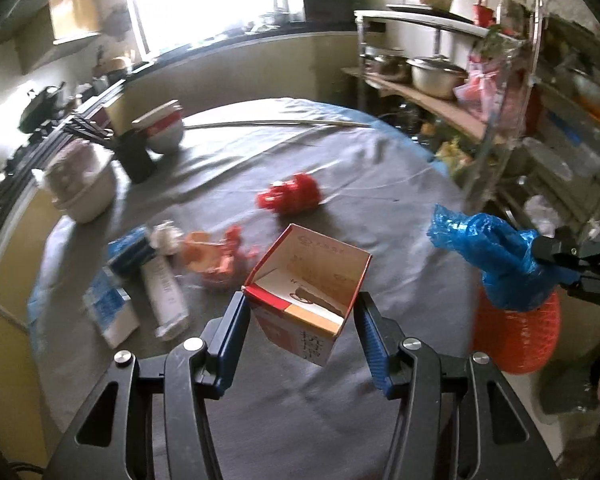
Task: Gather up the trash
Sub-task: 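Carry the blue bag and the box in both tools toward the orange basket, then open the right tool to drop the blue bag into the orange basket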
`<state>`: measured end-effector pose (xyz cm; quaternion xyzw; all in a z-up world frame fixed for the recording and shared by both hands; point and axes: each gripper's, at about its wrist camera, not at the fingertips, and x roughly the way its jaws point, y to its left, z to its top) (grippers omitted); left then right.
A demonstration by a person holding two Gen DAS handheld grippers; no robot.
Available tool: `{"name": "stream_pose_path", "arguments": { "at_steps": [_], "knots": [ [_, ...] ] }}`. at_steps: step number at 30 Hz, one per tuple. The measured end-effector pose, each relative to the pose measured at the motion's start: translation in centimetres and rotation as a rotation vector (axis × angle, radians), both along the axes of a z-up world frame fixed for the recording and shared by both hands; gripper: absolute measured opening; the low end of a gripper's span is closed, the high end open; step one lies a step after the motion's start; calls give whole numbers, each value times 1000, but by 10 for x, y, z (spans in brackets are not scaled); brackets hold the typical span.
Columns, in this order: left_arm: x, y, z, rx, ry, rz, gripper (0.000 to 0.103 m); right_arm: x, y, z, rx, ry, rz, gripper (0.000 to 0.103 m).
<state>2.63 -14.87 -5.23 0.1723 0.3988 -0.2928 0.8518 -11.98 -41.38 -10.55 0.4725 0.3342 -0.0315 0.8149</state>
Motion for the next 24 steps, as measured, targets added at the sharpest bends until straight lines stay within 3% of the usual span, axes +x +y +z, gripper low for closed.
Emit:
{"name": "stream_pose_path", "arguments": {
  "at_steps": [6, 11, 18, 24],
  "knots": [
    [-10, -49, -2, -5, 40, -106, 55, -47, -37, -5, -85, 72, -141, 48],
    [-36, -105, -7, -24, 54, -235, 55, -85, -70, -30, -55, 150, -270, 48],
    [-69, -174, -38, 1, 121, -366, 55, -106, -87, -71, 18, 242, -306, 48],
    [-95, -201, -63, 34, 160, -435, 56, -114, -86, -77, -91, 295, -343, 52]
  ]
}}
